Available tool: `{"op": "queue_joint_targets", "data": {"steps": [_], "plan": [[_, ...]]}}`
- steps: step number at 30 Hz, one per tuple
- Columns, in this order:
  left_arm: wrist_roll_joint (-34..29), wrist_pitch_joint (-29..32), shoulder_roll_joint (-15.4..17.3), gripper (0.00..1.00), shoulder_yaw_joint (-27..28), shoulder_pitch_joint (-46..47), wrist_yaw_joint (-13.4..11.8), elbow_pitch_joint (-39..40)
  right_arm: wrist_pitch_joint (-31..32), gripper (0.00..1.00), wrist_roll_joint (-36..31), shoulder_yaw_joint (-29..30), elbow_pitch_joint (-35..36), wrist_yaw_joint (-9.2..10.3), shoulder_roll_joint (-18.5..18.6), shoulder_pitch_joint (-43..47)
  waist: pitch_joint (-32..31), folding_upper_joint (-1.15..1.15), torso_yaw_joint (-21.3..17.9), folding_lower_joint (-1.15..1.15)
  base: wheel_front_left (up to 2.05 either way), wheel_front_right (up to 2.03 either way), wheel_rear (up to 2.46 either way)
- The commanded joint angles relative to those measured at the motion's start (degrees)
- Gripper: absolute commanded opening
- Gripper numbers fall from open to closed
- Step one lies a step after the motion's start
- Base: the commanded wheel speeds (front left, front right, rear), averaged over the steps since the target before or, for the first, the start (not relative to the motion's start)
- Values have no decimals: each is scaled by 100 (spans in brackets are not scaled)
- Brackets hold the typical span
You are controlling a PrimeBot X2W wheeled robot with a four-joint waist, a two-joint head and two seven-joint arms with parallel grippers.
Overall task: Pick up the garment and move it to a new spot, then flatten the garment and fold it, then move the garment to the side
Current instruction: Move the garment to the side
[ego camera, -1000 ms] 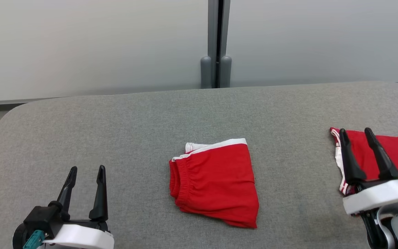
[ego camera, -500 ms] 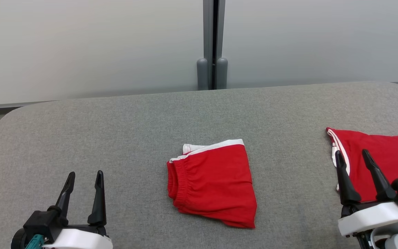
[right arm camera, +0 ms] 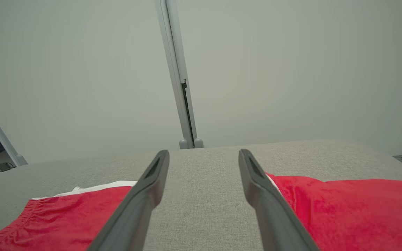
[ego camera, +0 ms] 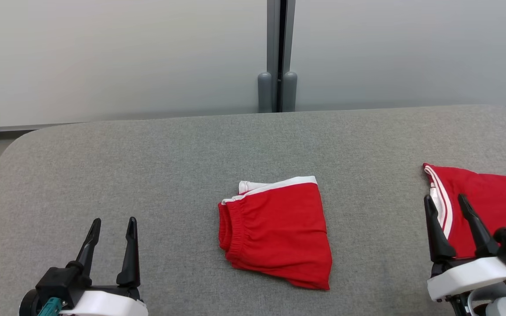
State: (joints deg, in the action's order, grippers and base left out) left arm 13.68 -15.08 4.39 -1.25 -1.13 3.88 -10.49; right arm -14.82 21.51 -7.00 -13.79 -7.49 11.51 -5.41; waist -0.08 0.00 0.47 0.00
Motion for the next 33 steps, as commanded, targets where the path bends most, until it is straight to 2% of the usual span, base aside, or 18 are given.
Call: {"op": "queue_joint_targets", "data": {"steps": [1, 5, 6, 11, 19, 27, 32, 33], "plan": [[-15, -7, 6, 100, -12, 9, -23, 5, 16, 100, 94, -29, -13, -3, -5, -74, 11, 0, 27, 0, 0, 0, 0], [-8, -7, -7, 100, -44, 62, -7, 16, 401, 100, 271, -222, -110, -3, -30, -293, 80, 0, 153, 0, 0, 0, 0], [3, -7, -16, 100, -77, 87, 0, 1, 902, 100, 384, -453, -258, -3, -9, -466, 107, 0, 253, 0, 0, 0, 0], [44, -7, -41, 100, -148, 181, 37, -50, 1948, 100, 646, -854, -639, -3, 88, -1058, 176, 0, 571, 0, 0, 0, 0], [78, -7, -74, 100, -310, 283, 68, -175, 3796, 100, 1419, -889, -1599, -3, 71, -1682, 279, 0, 1196, 0, 0, 0, 0], [107, -7, -94, 100, -358, 356, 106, -224, 4747, 100, 2004, -559, -2324, -4, -113, -1925, 454, 0, 1629, 0, 0, 0, 0], [94, -7, -104, 100, -359, 402, 115, -252, 4739, 100, 2109, -522, -2490, -3, -115, -1940, 493, 0, 1711, 0, 0, 0, 0], [91, -7, -100, 100, -351, 410, 118, -260, 4690, 97, 2130, -524, -2489, -3, -117, -1952, 493, 0, 1714, 0, 0, 0, 0]]}}
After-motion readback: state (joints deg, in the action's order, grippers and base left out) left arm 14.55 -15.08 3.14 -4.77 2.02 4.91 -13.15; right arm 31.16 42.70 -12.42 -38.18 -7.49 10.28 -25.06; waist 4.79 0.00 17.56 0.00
